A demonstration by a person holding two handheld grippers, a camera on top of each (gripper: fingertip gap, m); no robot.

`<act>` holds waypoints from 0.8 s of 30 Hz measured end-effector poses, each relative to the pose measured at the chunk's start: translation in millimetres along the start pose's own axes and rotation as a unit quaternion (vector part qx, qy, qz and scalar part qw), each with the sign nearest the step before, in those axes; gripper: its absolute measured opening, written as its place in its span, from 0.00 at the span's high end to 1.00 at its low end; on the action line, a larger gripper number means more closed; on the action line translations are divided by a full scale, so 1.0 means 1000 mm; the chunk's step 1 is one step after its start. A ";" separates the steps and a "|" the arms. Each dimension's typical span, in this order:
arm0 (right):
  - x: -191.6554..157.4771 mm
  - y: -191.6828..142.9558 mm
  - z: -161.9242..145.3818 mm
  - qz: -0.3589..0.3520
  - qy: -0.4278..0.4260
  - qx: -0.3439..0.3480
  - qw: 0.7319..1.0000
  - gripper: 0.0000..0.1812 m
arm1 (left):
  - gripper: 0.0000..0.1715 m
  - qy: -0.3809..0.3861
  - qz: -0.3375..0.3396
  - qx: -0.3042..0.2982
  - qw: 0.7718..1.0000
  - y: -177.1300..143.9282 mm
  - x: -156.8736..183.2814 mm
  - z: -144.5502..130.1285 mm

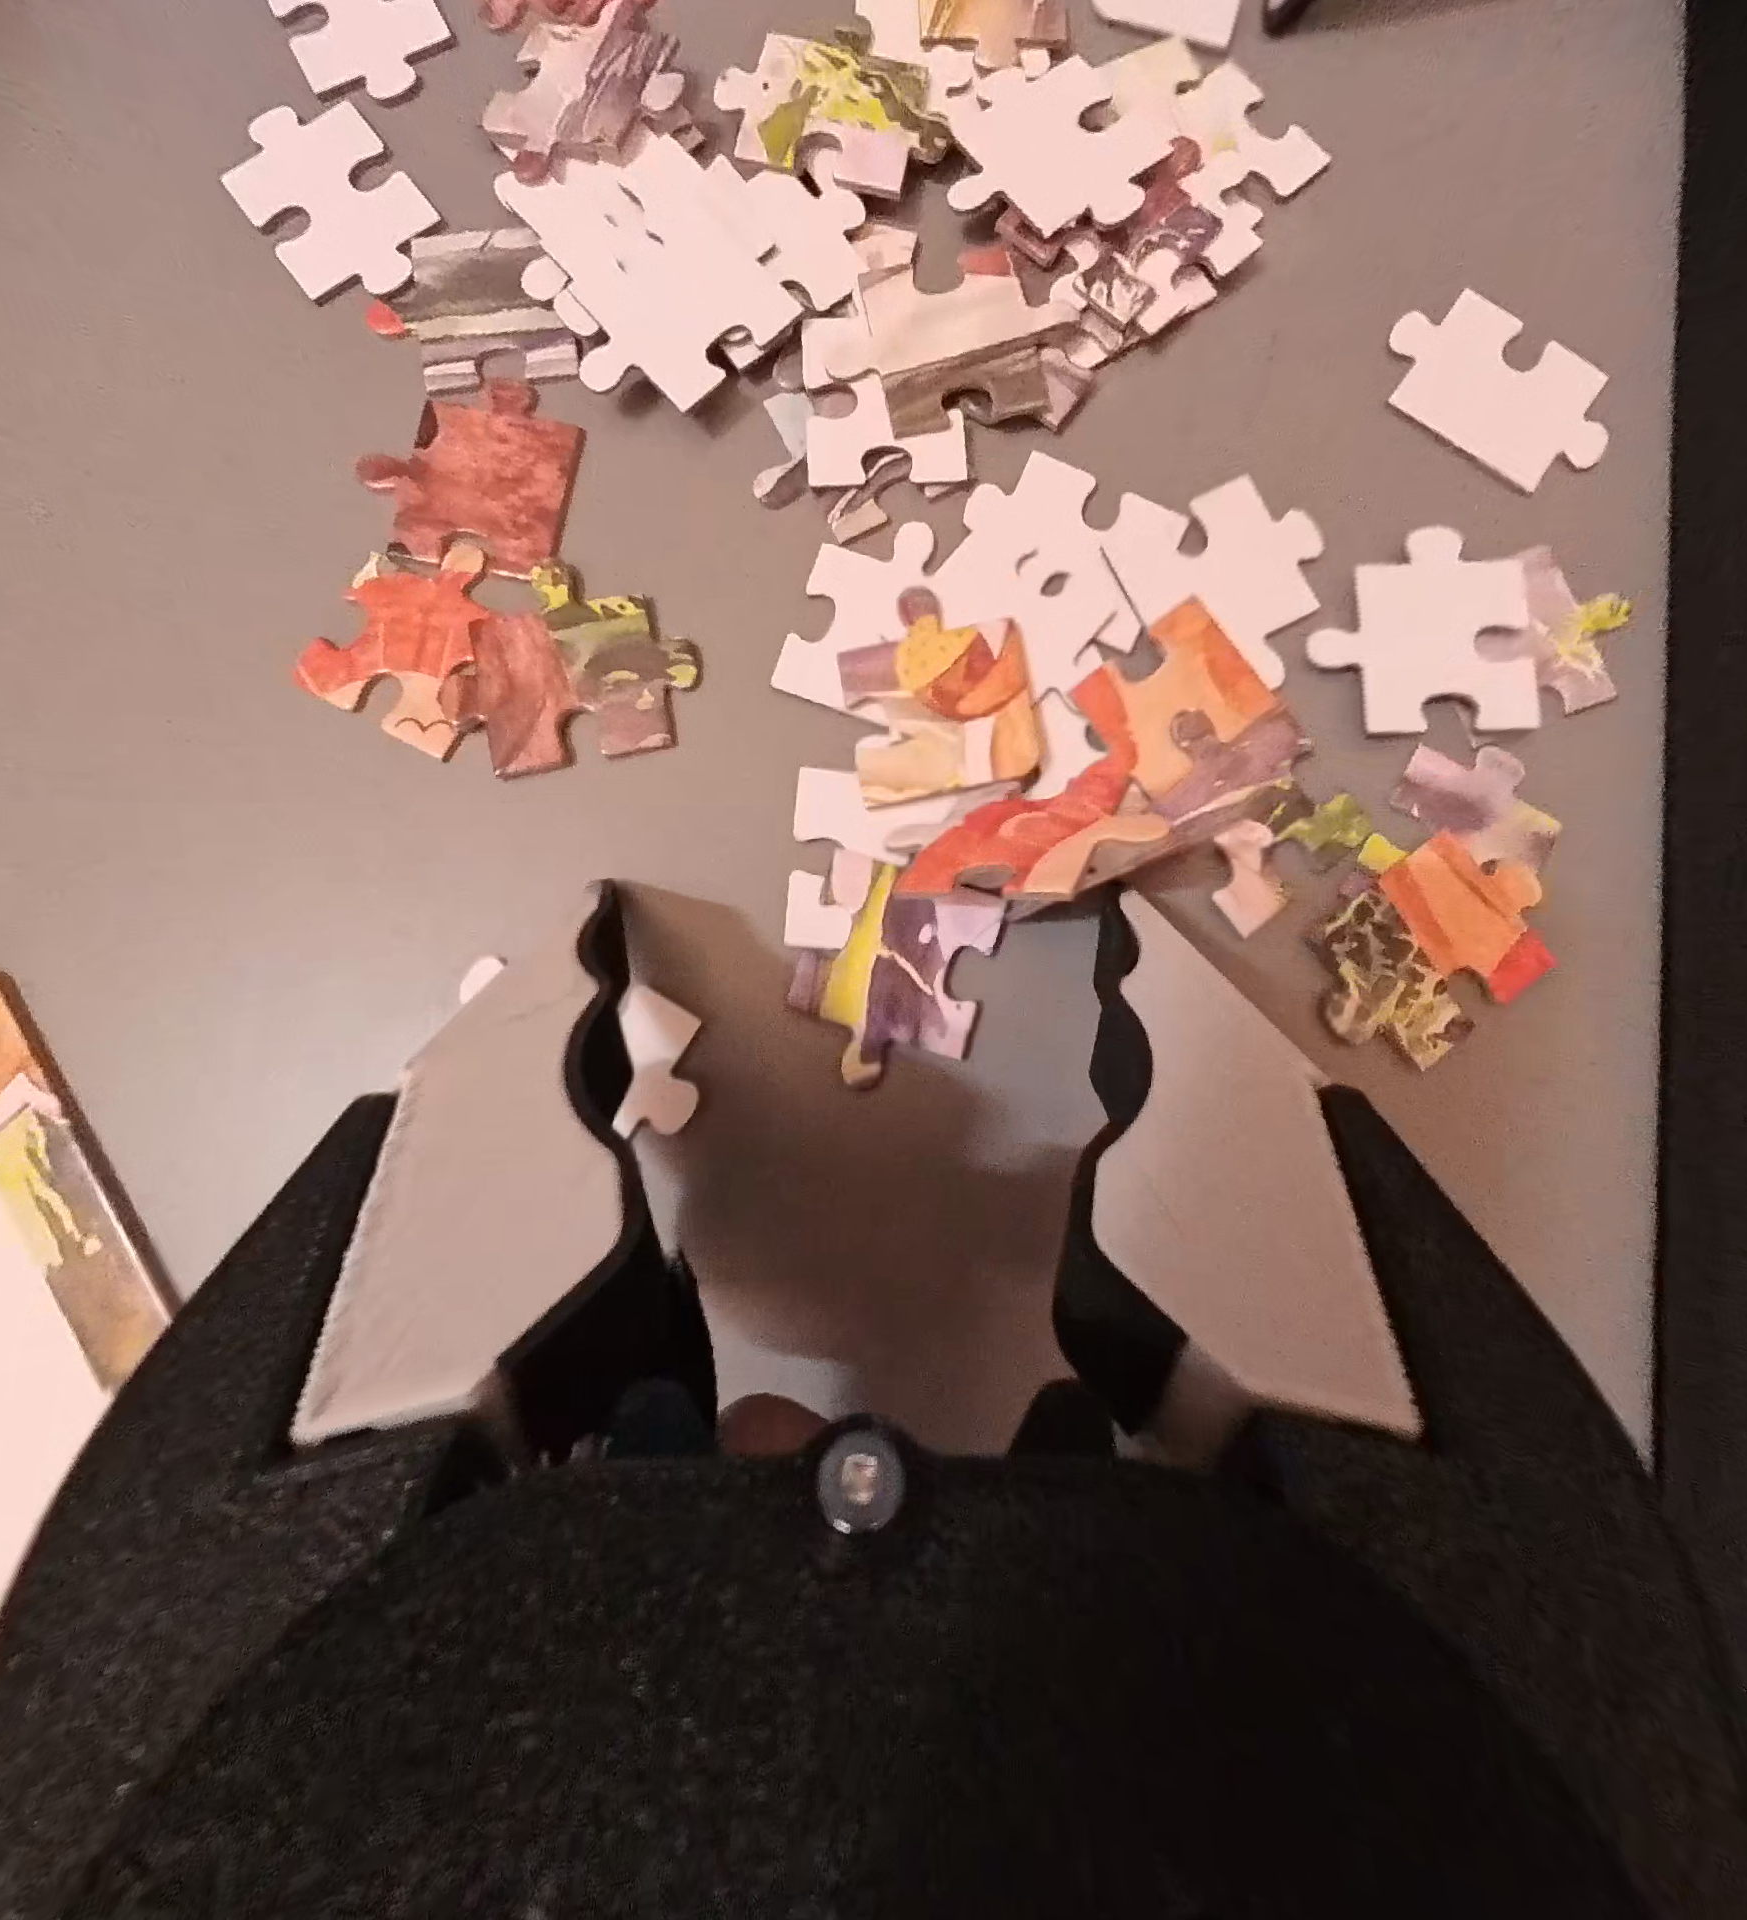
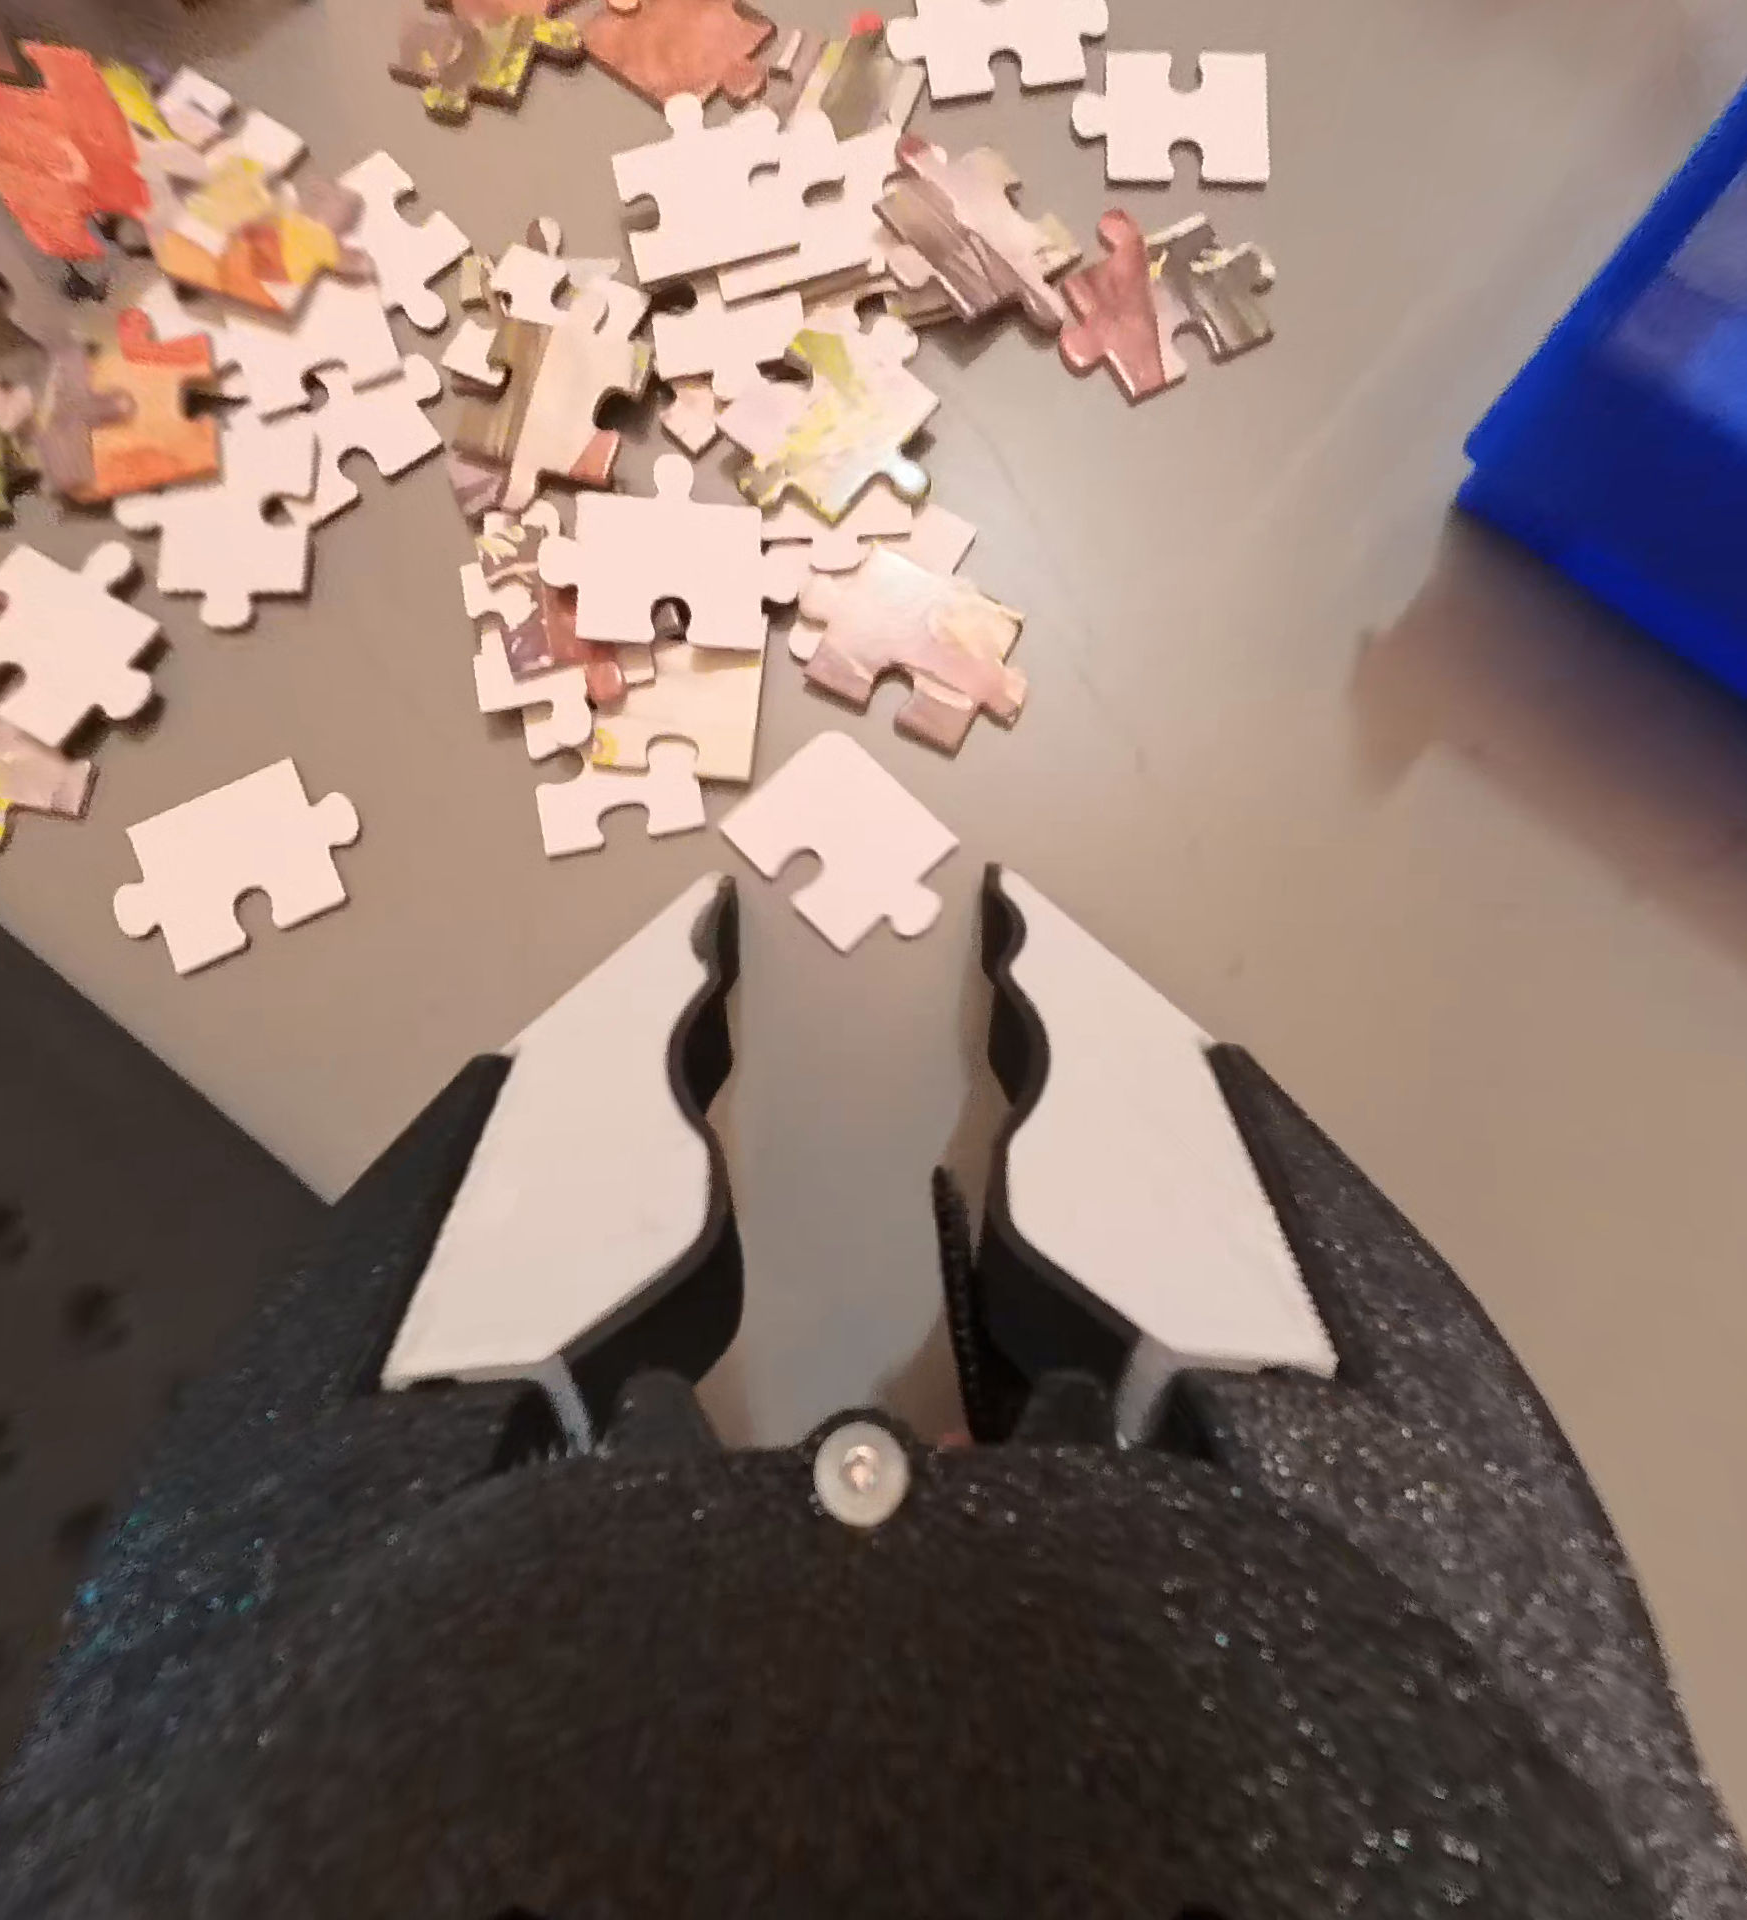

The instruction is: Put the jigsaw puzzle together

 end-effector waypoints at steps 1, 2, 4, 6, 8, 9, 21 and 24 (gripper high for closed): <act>-0.002 0.003 0.004 0.005 -0.003 0.011 1.000 0.77 | 0.48 -0.002 0.000 0.004 1.000 0.002 0.001 0.003; -0.005 0.008 0.008 0.012 -0.007 0.023 1.000 0.79 | 0.49 -0.002 0.000 0.009 1.000 0.005 0.002 0.005; -0.012 0.017 0.017 0.022 -0.018 0.041 0.999 0.80 | 0.52 0.001 -0.001 0.020 1.000 0.011 0.005 0.012; -0.019 0.024 0.026 0.031 -0.024 0.044 0.998 0.80 | 0.58 0.005 -0.004 0.031 0.999 0.016 0.008 0.018; -0.028 0.031 0.034 0.042 -0.037 0.044 0.998 0.81 | 0.64 0.009 -0.004 0.044 0.999 0.023 0.011 0.025; -0.034 0.034 0.039 0.051 -0.043 0.045 0.997 0.82 | 0.67 0.010 -0.005 0.050 0.999 0.026 0.013 0.029; -0.073 0.042 0.089 0.080 -0.066 0.122 0.987 0.96 | 0.82 0.049 -0.009 0.094 0.994 0.030 0.027 0.058; -0.058 0.013 0.107 0.079 -0.015 0.213 0.974 0.96 | 0.82 0.031 0.023 0.177 0.983 0.002 0.018 0.077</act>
Point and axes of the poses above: each gripper's, where its closed fingertips meet, y out along the fingers, z out of its top, x = y × z across the jaws, the point moved 5 cm from there along -y, back along the fingers, and after that the axes turned 4 degrees about -z, right-handed, at the moved point
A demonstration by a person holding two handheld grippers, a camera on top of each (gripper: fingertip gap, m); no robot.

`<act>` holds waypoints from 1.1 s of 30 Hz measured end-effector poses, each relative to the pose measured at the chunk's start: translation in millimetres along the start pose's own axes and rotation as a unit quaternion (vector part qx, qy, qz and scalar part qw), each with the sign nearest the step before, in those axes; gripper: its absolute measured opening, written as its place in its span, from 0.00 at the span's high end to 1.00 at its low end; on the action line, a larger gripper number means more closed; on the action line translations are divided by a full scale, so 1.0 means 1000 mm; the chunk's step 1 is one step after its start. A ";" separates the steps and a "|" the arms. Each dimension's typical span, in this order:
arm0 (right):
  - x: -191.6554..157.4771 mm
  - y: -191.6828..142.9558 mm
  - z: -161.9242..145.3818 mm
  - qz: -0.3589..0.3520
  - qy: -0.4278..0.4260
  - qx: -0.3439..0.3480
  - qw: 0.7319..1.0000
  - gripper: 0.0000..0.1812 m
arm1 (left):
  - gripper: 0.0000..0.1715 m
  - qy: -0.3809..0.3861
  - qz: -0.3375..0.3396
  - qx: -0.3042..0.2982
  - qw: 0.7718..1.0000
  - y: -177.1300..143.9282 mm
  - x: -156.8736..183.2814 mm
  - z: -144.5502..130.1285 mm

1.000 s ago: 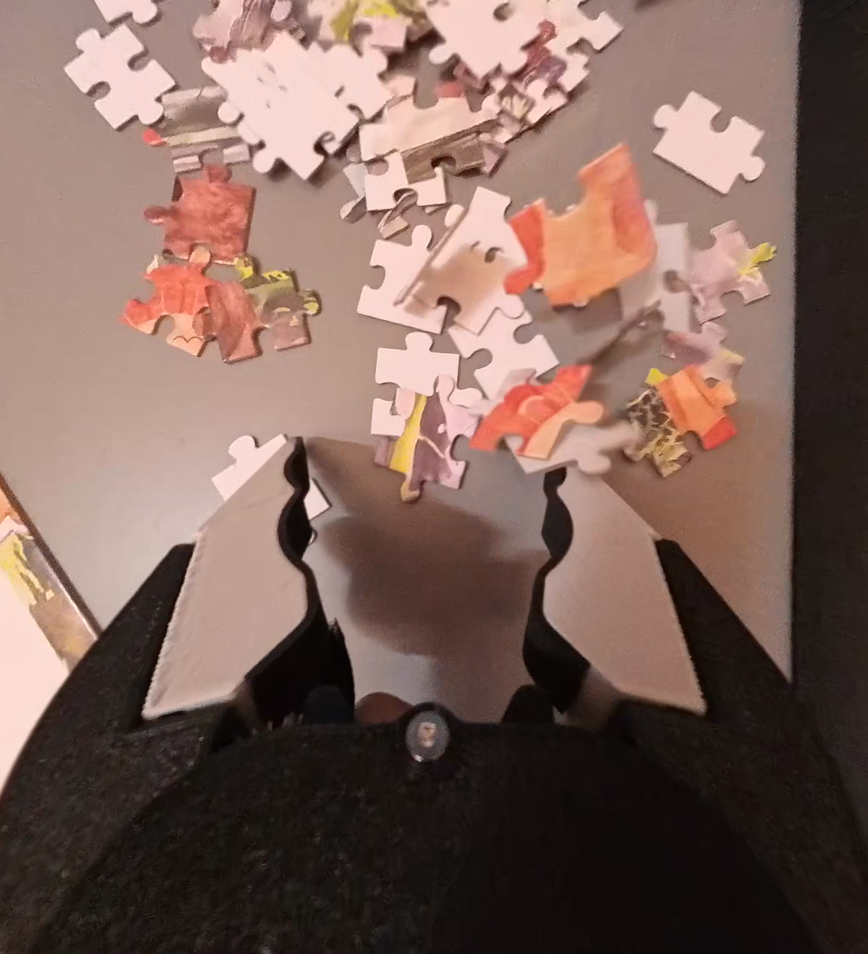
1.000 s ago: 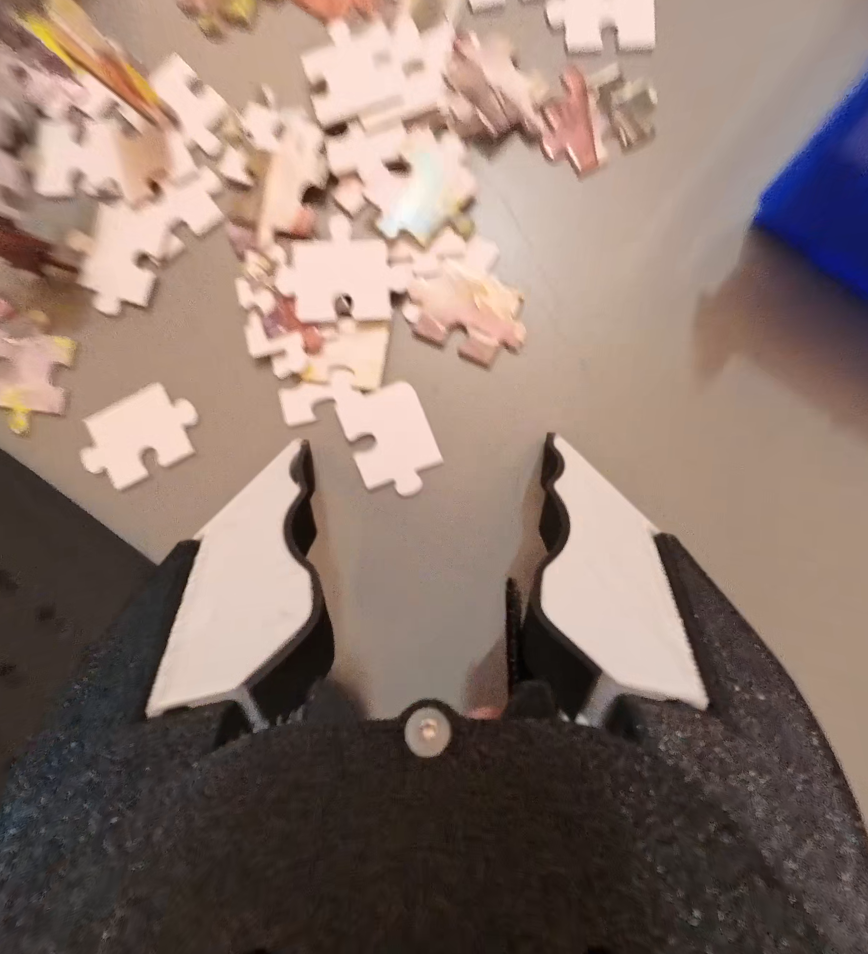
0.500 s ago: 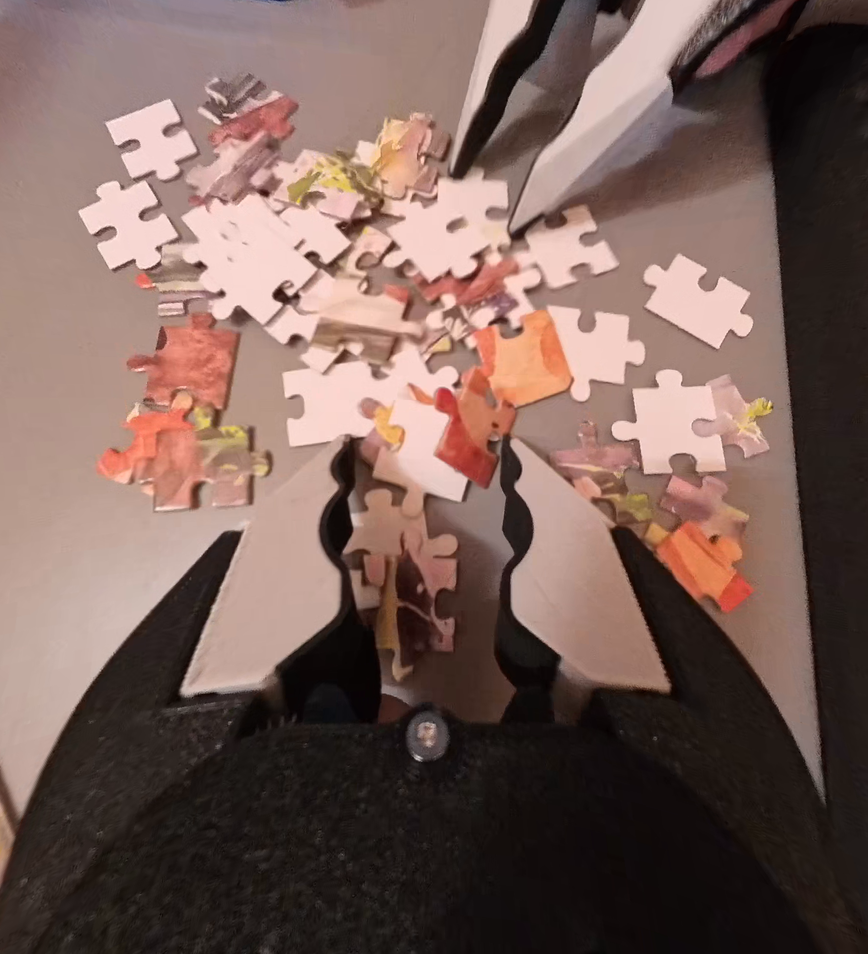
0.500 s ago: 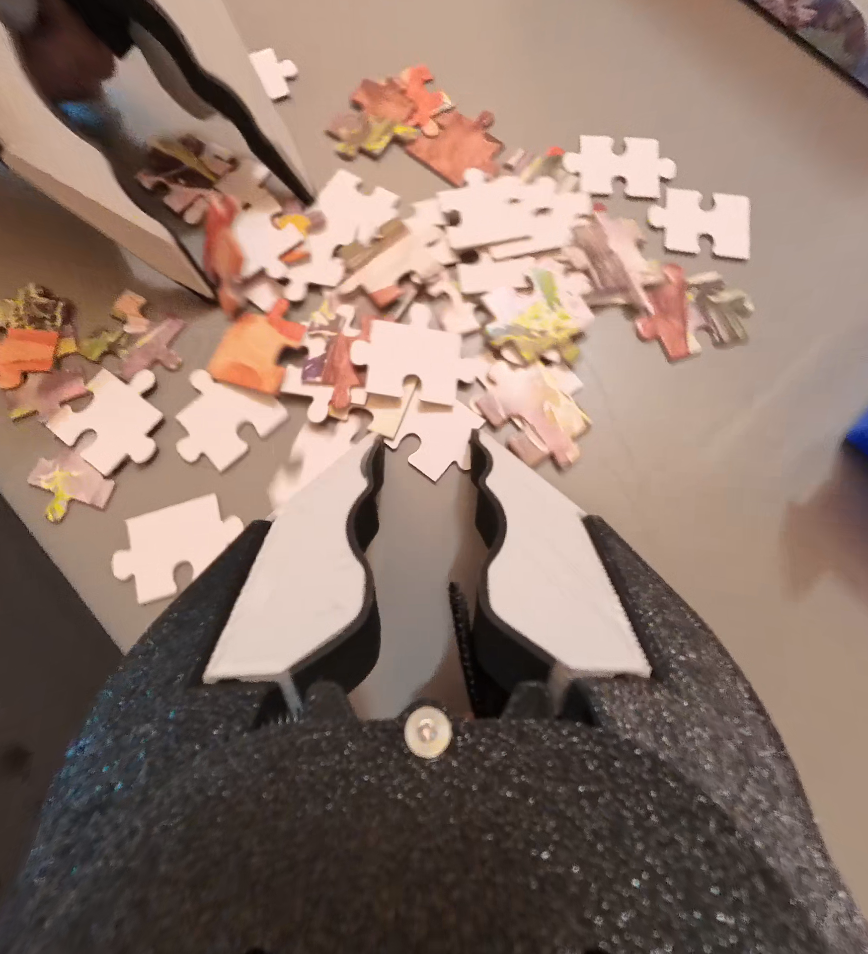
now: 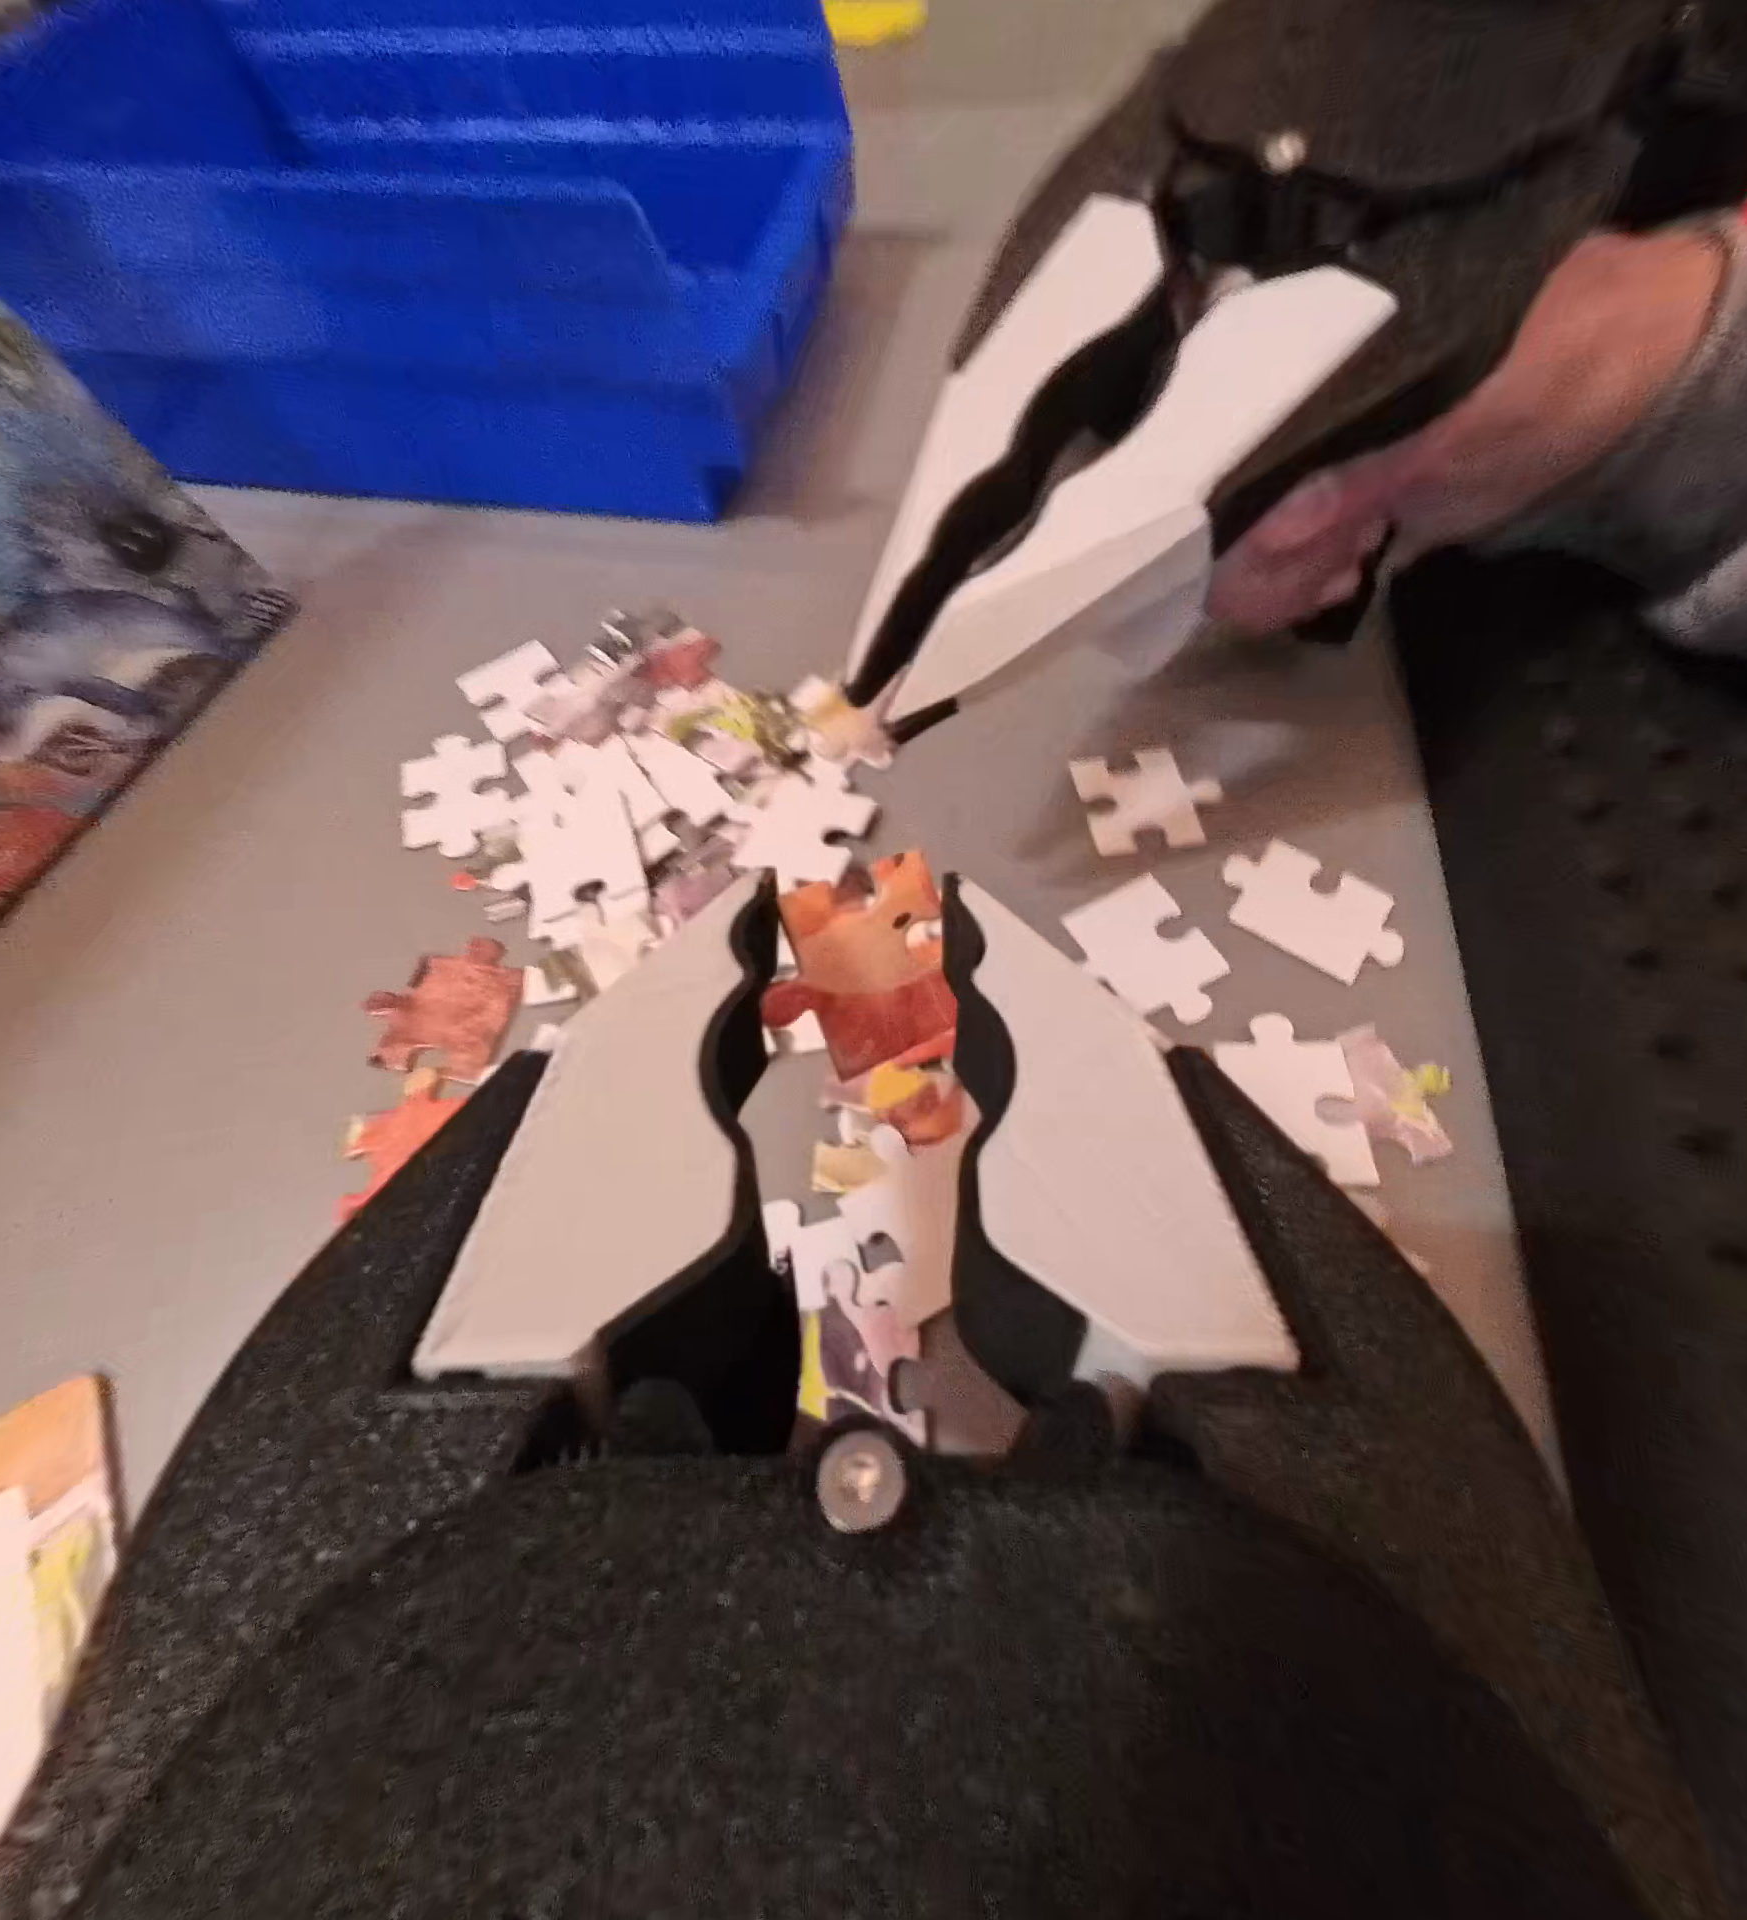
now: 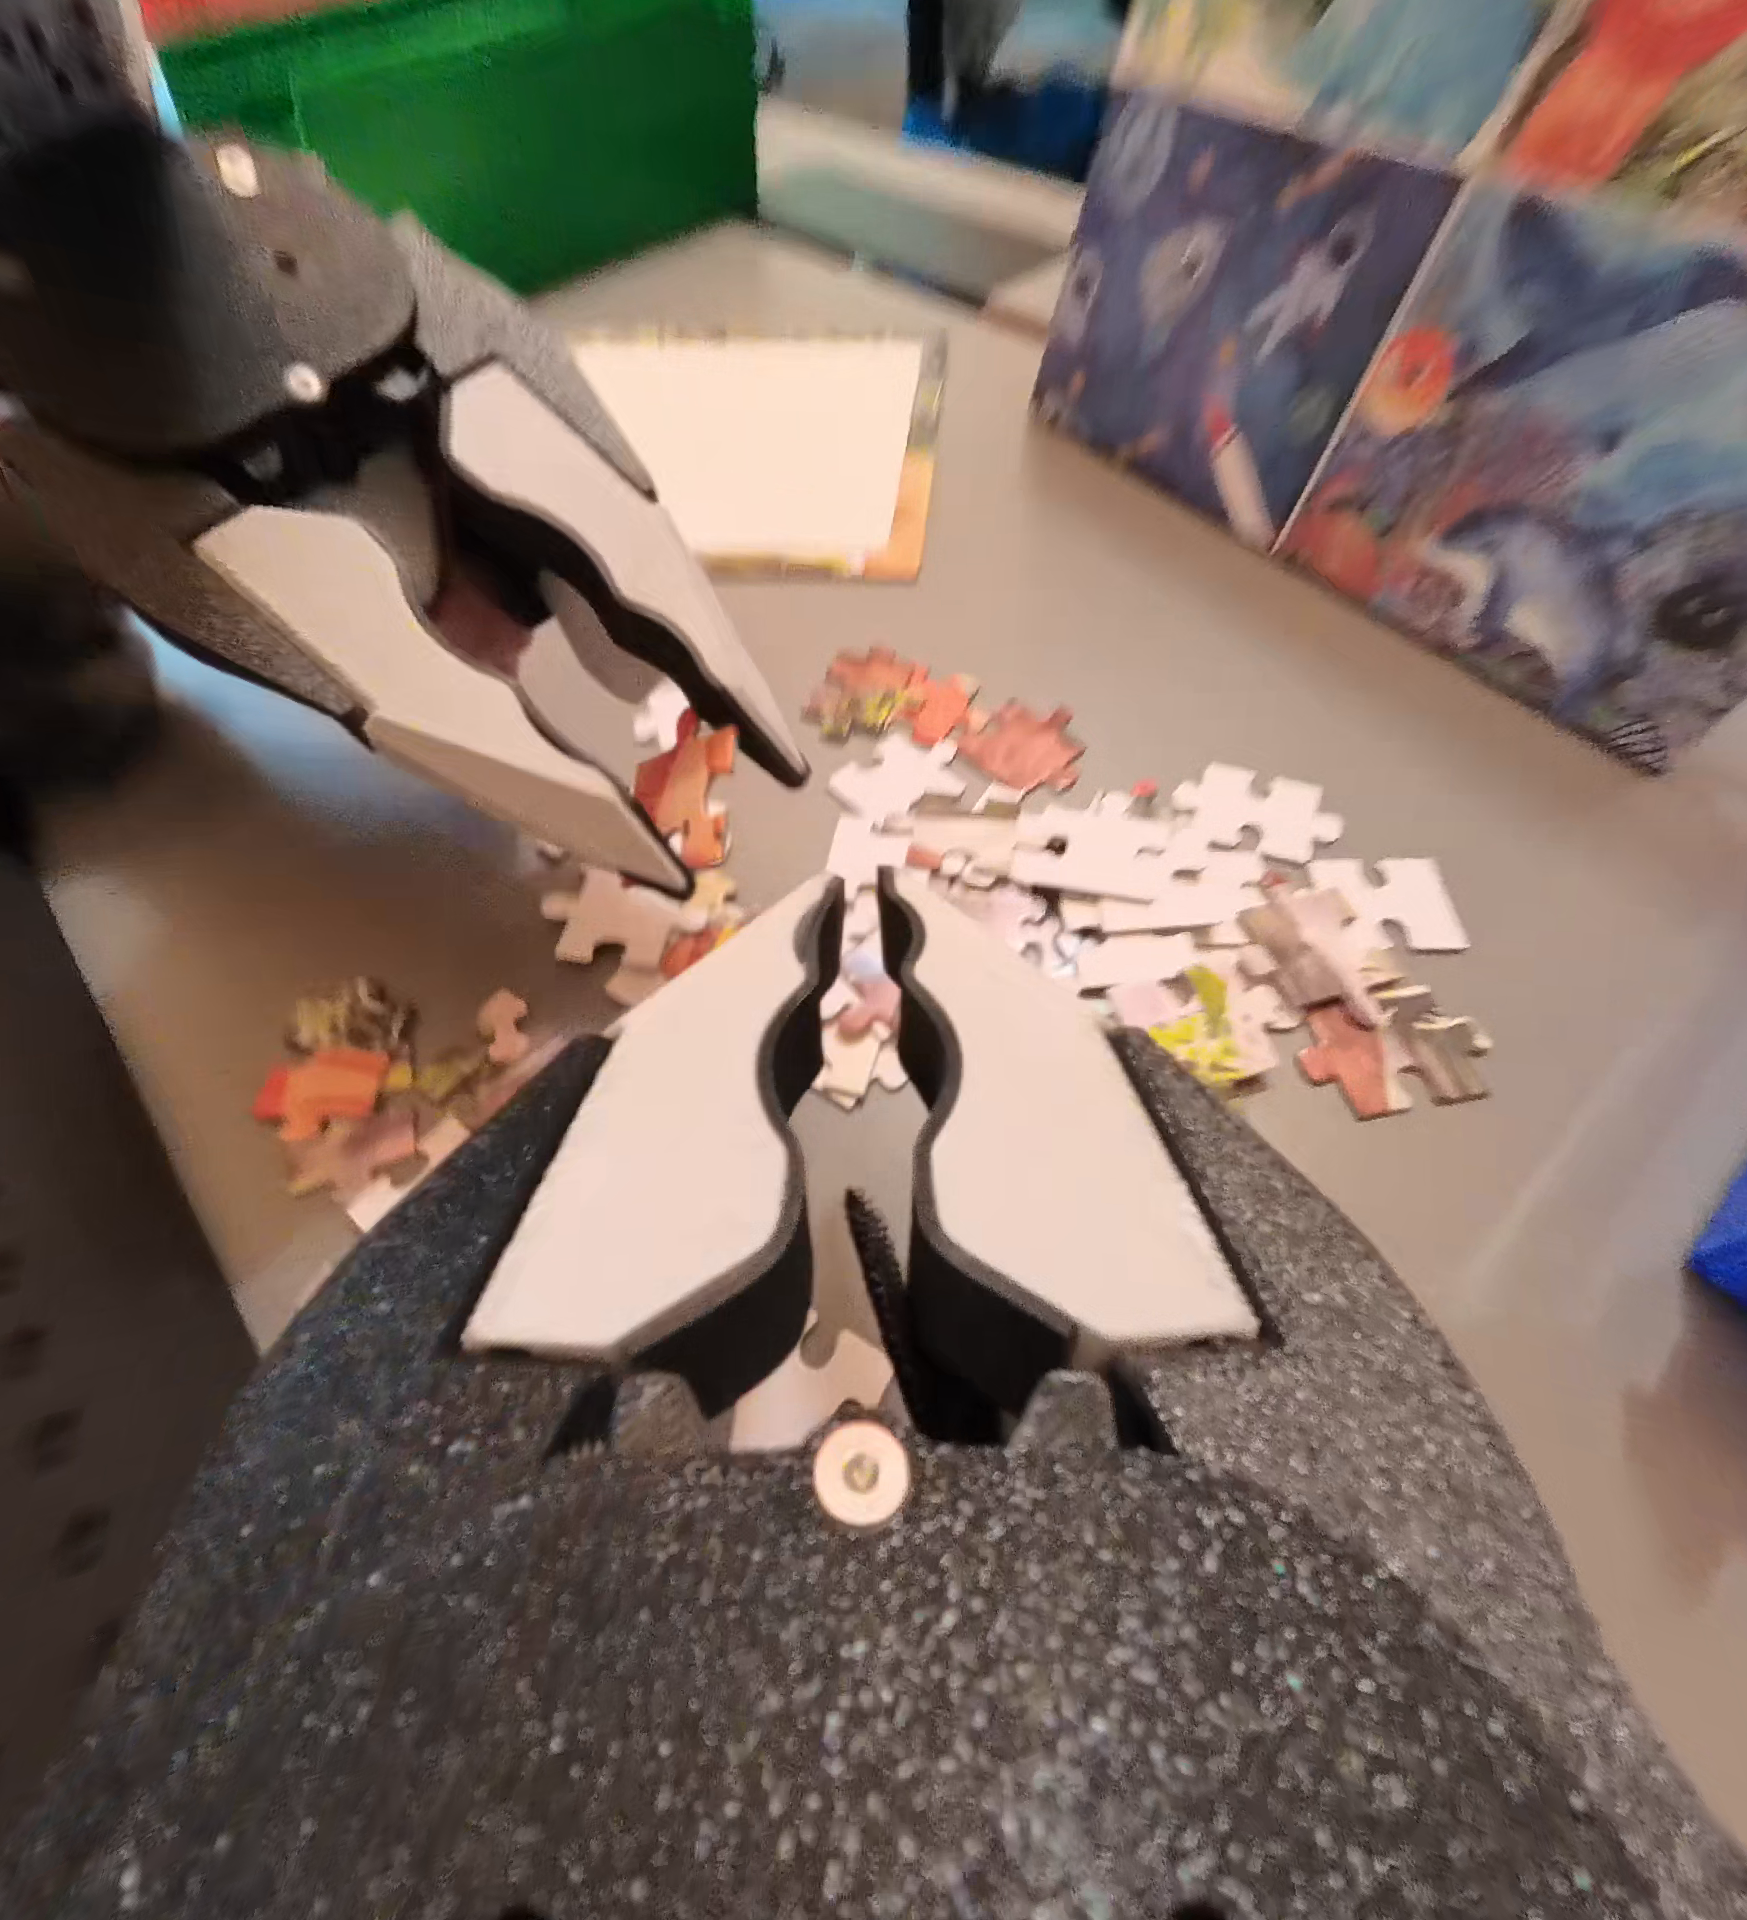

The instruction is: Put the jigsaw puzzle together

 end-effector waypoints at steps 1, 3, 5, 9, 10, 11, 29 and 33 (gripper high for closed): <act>0.006 -0.007 0.005 -0.004 0.021 0.023 1.000 0.95 | 0.82 -0.015 0.017 0.029 0.999 -0.008 -0.007 0.007; 0.018 -0.014 0.003 -0.016 0.054 0.022 0.998 0.87 | 0.80 -0.056 0.037 0.041 0.997 -0.018 -0.022 0.009; 0.038 -0.012 -0.019 -0.079 0.054 -0.050 0.994 0.70 | 0.58 -0.078 0.047 -0.022 0.996 -0.021 -0.033 -0.010; 0.067 -0.009 -0.052 -0.151 0.120 -0.130 0.972 0.52 | 0.50 -0.118 0.103 -0.087 0.984 -0.038 -0.062 -0.045; 0.075 -0.008 -0.057 -0.162 0.149 -0.135 0.966 0.56 | 0.53 -0.133 0.134 -0.083 0.979 -0.043 -0.074 -0.048; 0.080 -0.006 -0.058 -0.161 0.170 -0.135 0.963 0.57 | 0.61 -0.153 0.162 -0.078 0.972 -0.047 -0.087 -0.051; 0.051 0.040 -0.041 -0.112 0.137 -0.143 0.974 0.29 | 1.00 -0.057 0.097 -0.128 0.985 0.000 -0.056 -0.057; 0.029 0.048 -0.037 -0.072 0.134 -0.139 0.979 0.26 | 1.00 -0.072 0.066 -0.120 0.988 0.023 -0.055 -0.044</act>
Point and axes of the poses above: each gripper's, where its closed fingertips meet, y out along the fingers, z out of its top, x = y × z across the jaws, the point moved 5 cm from there along -y, back along the fingers, and after that the axes turned 4 degrees about -z, right-handed, at the moved point
